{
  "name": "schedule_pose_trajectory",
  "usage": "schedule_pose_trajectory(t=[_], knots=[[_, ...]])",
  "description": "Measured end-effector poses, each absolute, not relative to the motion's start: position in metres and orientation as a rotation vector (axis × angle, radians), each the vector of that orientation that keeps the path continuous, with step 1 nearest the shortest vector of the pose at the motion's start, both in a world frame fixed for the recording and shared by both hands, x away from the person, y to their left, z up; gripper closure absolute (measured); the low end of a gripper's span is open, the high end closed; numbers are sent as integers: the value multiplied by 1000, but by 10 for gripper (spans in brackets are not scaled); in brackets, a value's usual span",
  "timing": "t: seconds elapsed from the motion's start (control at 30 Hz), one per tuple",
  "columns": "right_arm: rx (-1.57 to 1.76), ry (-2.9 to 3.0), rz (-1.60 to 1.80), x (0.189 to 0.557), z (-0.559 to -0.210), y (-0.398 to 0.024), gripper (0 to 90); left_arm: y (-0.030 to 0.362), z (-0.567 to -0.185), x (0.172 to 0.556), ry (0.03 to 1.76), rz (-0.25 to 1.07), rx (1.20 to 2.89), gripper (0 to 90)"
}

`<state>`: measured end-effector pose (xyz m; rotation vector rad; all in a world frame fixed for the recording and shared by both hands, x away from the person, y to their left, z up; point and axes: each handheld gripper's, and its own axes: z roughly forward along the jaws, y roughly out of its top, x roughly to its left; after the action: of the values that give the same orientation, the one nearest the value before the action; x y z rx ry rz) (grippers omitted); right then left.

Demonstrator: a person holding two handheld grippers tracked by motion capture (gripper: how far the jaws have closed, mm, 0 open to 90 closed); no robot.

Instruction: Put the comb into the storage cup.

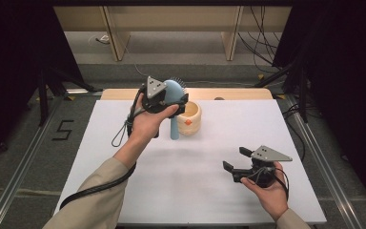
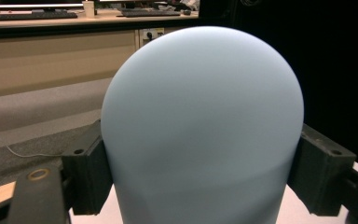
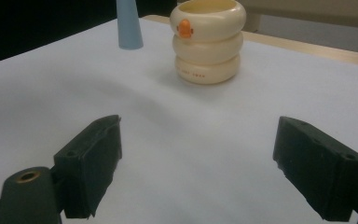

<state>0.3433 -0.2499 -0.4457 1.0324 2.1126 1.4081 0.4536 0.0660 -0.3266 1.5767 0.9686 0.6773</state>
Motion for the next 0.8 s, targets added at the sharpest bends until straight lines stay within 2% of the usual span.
schedule_pose_trajectory(t=[0.8], knots=[[1059, 2101, 1409, 343, -448, -256, 163, 64, -317, 462, 960, 710, 1568, 193]])
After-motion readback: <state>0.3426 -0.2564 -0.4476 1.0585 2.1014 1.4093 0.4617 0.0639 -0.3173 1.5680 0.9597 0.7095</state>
